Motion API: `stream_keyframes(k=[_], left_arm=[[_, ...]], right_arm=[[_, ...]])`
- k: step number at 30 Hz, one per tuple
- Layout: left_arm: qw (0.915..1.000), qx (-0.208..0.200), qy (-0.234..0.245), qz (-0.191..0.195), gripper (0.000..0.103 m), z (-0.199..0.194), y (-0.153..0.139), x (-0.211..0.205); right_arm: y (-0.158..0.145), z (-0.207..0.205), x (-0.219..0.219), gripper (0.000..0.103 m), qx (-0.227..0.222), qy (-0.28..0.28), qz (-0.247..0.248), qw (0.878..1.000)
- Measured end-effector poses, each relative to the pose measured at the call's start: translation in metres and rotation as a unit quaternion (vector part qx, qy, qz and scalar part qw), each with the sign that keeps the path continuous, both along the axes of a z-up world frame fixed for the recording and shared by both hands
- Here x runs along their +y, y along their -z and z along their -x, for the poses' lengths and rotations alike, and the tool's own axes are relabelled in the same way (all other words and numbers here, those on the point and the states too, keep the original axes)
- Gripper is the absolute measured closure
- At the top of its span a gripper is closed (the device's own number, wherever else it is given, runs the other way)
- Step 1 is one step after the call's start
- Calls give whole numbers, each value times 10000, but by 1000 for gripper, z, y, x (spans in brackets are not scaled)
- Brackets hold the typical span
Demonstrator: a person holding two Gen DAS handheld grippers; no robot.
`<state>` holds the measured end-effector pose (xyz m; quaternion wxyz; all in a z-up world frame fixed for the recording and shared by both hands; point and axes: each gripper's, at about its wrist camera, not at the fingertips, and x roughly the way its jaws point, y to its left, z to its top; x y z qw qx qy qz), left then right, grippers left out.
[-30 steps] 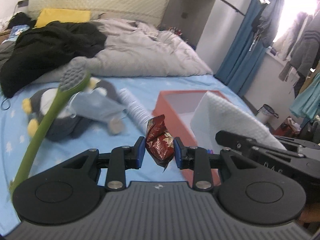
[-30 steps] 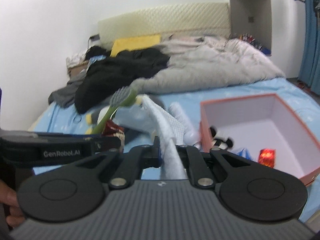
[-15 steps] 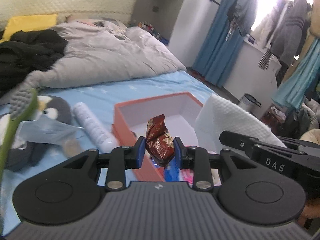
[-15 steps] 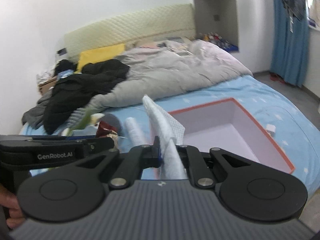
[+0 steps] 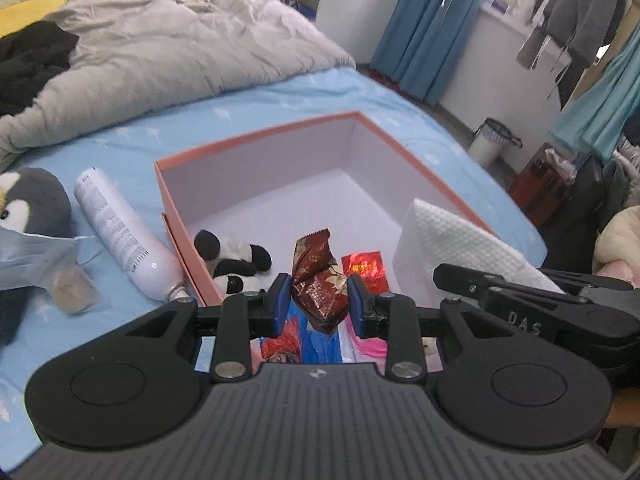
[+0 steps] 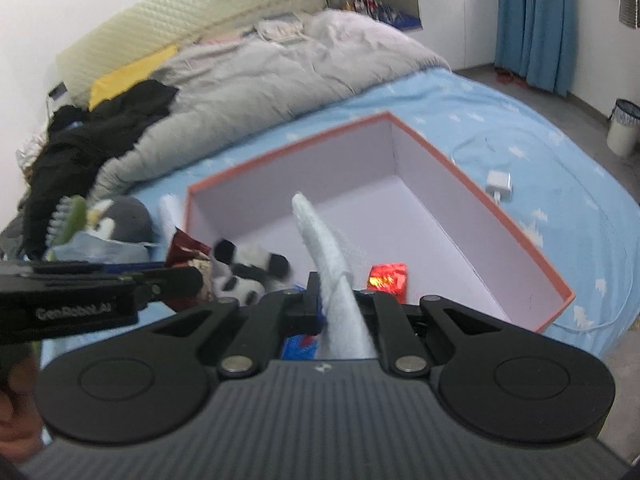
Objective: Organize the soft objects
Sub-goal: 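Carry the red wrapper with the left gripper while the right gripper carries the tissue over the box, then open the left gripper to drop the wrapper while the right gripper drops the tissue into the box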
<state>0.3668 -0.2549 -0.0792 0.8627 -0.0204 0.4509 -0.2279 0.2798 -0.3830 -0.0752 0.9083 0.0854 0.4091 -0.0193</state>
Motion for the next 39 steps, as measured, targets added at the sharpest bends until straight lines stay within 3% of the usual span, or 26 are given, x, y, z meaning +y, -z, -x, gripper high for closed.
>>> stream_keyframes(k=[7, 9, 10, 11, 14, 30, 39], left_arm=[[9996, 230, 30, -167, 68, -13, 22, -8], [9994, 227, 36, -251, 63, -12, 22, -8], [9995, 210, 29, -254, 56, -11, 22, -8], [9995, 187, 12, -247, 49, -8, 20, -6], [9997, 40, 2, -234, 49, 1, 8, -2], [9947, -973, -335, -1, 49, 108, -97, 60], [9878, -1432, -607, 93, 49, 178, -133, 105]], right_arm=[[29, -6, -16, 92, 273, 165, -163, 9994], [30, -5, -17, 91, 267, 181, -208, 9993], [29, -5, -17, 91, 252, 205, -205, 9993], [28, -3, -17, 89, 237, 239, -191, 9993], [22, 0, -19, 75, 177, 272, -272, 9991], [-73, 77, 23, 75, -884, -35, -185, 9959], [-108, 119, 59, 75, -1285, -355, -163, 9909]])
